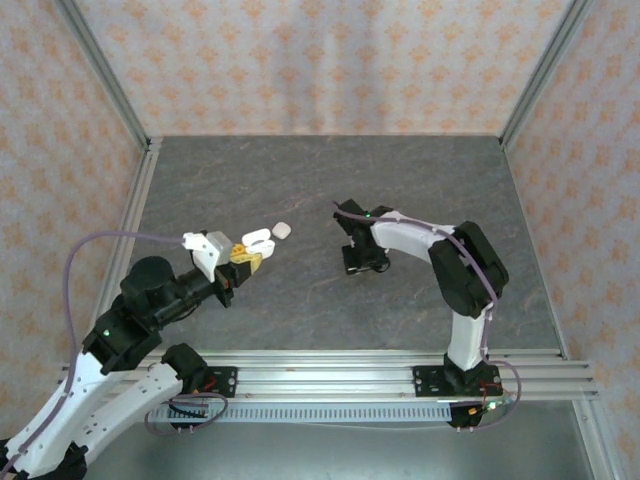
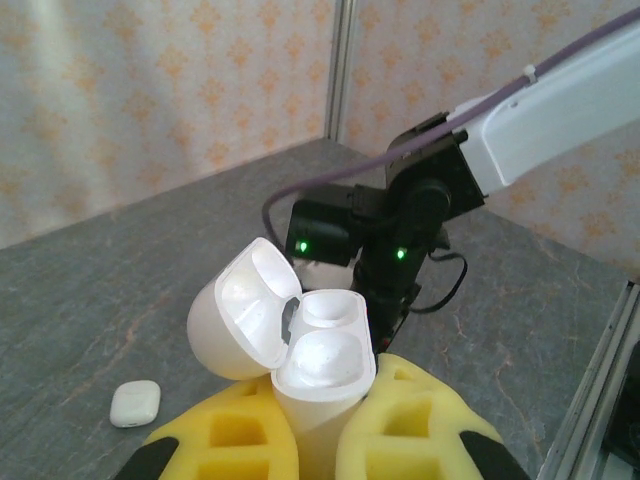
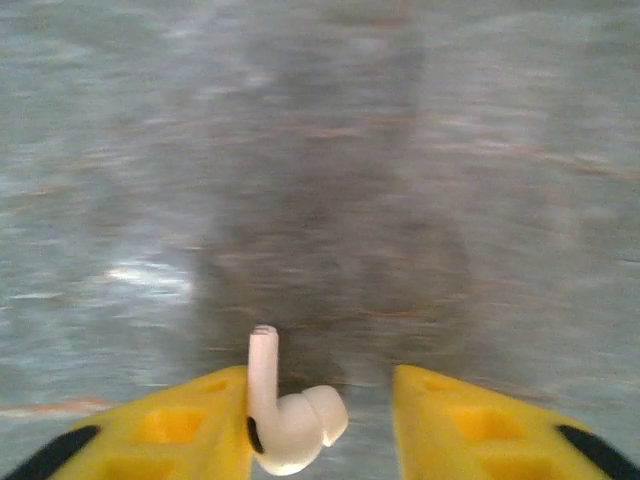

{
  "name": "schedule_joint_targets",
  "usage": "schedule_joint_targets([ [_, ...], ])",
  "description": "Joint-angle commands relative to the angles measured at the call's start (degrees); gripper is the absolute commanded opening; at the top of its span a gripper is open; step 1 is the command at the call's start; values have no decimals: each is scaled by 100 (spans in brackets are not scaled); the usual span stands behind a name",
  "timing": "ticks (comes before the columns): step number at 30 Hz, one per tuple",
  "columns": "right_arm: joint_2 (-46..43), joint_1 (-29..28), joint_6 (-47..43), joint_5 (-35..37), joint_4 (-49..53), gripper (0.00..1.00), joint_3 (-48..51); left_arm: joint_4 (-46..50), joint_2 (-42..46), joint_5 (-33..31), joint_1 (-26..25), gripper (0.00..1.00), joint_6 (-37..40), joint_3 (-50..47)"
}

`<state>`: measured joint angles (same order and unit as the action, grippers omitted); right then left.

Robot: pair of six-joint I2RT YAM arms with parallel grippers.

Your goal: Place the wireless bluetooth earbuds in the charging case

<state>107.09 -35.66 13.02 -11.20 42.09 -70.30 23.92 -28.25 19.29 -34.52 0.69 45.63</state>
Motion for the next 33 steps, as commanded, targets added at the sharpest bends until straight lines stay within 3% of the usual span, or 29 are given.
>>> schedule_joint_targets([
  [1,-361,-48,685,-442,193,51,47,-541,-148,213,-11,0,-53,7],
  [8,-885,-46,866,-584,11,55,22,-579,-336,295,-11,0,36,4],
  [15,-1365,-197,-220,411,-108,43,579,-616,-290,355,-11,0,46,-106],
  [20,-1268,-46,-396,1357,-195,26,862,-580,-278,418,-11,0,46,-130],
  [25,-869,25,-475,1132,-498,23,1034,-529,-209,401,-8,0,55,-143],
  [33,-400,-6,-469,124,-857,23,911,-437,-120,347,-11,0,80,-141],
])
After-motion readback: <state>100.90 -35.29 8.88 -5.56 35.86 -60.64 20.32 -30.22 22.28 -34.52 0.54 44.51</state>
